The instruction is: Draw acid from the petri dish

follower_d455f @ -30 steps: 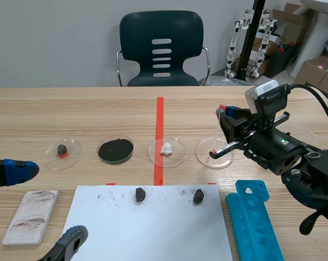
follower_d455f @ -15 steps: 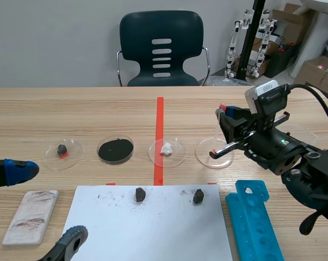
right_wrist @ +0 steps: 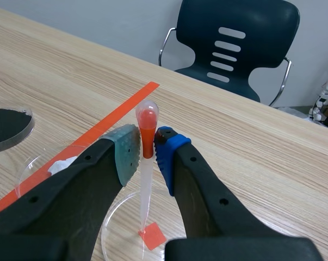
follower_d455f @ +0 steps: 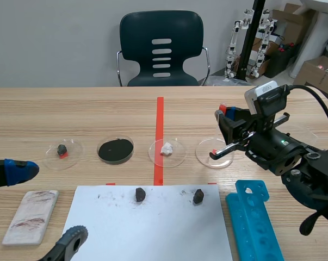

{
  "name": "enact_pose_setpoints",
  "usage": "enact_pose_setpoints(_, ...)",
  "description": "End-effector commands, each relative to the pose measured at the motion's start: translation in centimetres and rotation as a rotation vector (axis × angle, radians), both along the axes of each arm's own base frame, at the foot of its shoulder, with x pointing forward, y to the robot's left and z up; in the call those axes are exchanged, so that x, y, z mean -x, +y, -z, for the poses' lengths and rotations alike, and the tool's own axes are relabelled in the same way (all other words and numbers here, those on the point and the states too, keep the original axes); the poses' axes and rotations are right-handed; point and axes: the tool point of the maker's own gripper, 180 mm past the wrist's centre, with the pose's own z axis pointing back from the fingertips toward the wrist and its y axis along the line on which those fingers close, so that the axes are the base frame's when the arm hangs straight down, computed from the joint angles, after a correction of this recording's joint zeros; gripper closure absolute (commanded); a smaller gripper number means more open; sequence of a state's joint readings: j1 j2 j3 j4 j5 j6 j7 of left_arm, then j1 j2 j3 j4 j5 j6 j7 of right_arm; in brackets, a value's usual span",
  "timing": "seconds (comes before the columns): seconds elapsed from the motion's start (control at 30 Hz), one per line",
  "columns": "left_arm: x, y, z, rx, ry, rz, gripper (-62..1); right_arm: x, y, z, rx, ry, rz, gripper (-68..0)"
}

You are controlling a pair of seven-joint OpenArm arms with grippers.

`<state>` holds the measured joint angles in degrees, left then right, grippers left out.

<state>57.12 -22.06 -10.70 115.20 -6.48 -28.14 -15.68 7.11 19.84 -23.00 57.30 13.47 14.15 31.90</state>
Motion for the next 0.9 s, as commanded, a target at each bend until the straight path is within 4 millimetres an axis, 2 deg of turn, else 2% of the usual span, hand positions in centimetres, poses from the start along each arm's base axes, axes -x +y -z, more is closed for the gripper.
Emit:
enact_pose_setpoints(0.0,-0.29,0.09,-0.57,0.015,-0.021,-0.008,-60.5,-0.66,-0.37,-0.95,-0.001,-0.028,0.006,-9.8)
enact_pose_setpoints(0.87,-0.29,0.09,-0.57,0.015,-0.021,-0.008,-60.5,-0.58,-0.22,-1.0,-0.007,-0.028,-0.004,-8.1)
